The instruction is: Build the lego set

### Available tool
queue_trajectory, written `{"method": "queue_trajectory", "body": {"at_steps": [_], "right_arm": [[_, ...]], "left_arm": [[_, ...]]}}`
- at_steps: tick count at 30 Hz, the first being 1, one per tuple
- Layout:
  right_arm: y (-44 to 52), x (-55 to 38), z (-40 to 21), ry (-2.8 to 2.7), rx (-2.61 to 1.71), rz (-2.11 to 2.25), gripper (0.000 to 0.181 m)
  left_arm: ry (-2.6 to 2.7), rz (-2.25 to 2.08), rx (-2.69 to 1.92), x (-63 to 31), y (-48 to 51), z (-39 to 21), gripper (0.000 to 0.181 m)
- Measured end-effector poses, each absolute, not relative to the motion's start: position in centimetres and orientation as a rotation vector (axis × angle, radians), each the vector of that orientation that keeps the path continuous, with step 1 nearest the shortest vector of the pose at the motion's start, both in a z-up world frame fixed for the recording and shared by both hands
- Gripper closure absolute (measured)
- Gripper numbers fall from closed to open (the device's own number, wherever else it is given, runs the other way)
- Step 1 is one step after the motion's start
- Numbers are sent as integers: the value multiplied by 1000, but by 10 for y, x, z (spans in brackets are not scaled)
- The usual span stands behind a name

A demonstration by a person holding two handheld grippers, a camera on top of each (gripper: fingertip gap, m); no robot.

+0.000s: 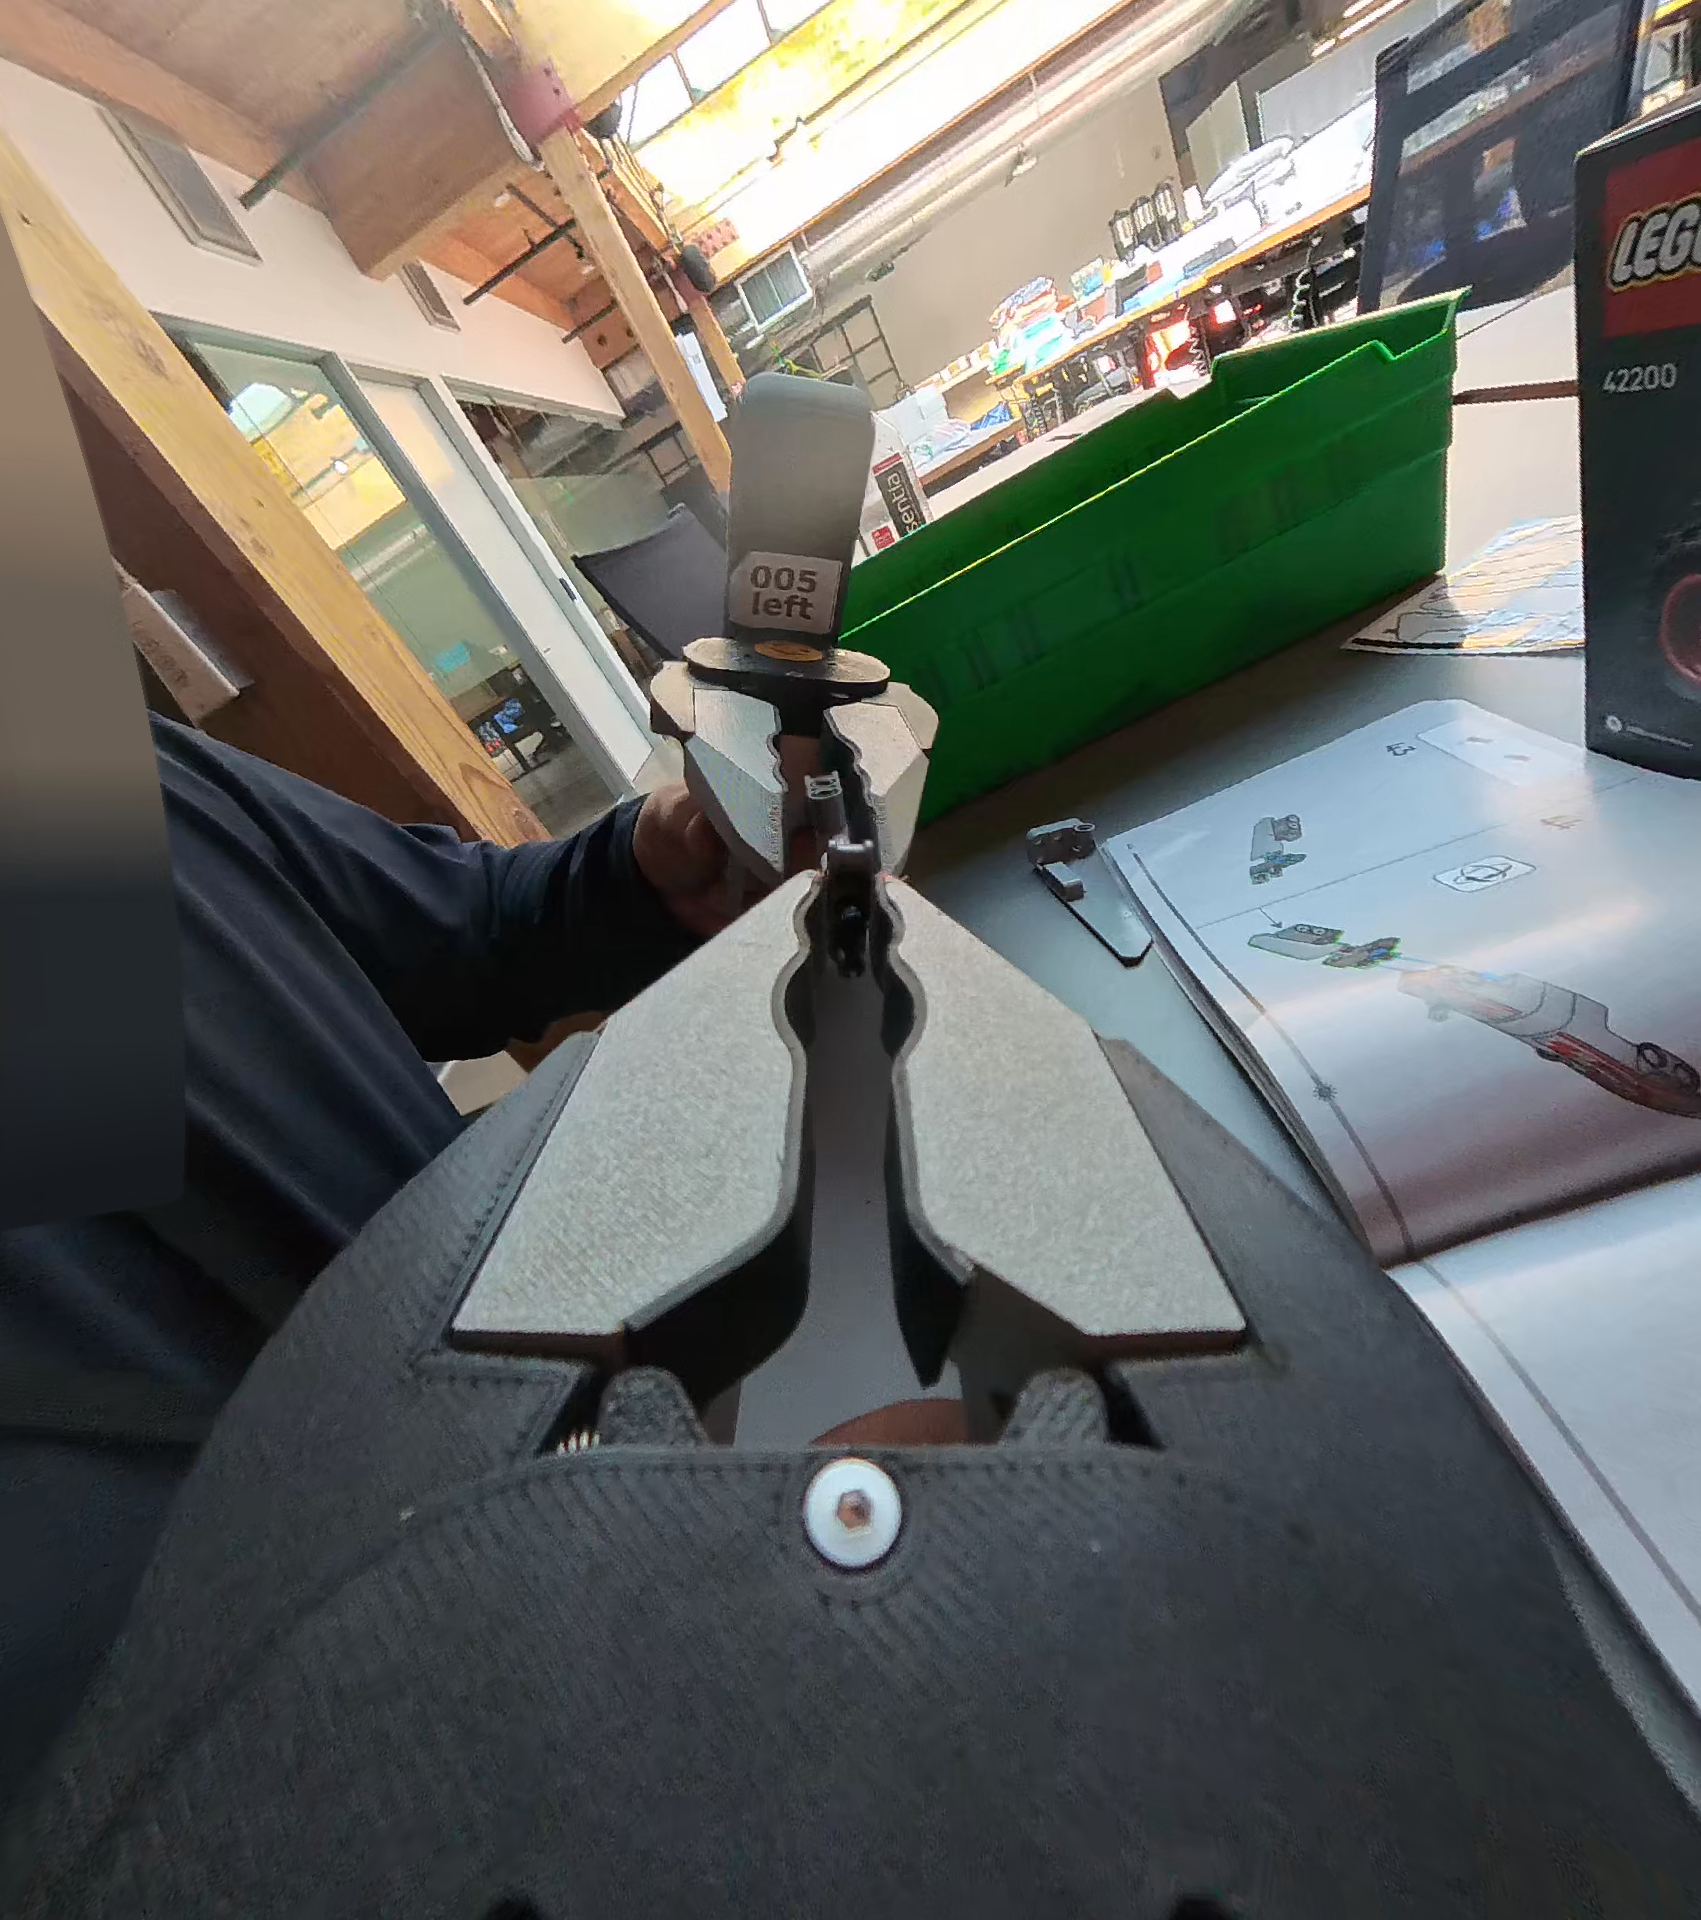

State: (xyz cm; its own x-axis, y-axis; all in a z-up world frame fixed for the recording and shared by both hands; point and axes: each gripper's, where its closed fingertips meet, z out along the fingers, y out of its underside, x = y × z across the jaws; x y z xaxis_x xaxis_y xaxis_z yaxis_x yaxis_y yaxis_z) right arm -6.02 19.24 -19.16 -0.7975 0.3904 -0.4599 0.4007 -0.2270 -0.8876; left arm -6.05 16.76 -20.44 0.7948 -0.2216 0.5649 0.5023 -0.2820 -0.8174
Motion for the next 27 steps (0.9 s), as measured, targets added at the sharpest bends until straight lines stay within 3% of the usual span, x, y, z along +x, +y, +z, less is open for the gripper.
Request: {"method": "queue_trajectory", "body": {"at_steps": [6, 11, 27], "right_arm": [[188, -56, -192, 1919, 982, -2213, 177], [183, -55, -196, 1936, 973, -2184, 176], [181, -50, -200, 2069, 906, -2169, 175]], "left_arm": [[-196, -707, -1708, -58, 170, -202, 159], [-152, -680, -1720, -52, 171, -203, 174], [-161, -749, -1708, -50, 169, -201, 176]]}}
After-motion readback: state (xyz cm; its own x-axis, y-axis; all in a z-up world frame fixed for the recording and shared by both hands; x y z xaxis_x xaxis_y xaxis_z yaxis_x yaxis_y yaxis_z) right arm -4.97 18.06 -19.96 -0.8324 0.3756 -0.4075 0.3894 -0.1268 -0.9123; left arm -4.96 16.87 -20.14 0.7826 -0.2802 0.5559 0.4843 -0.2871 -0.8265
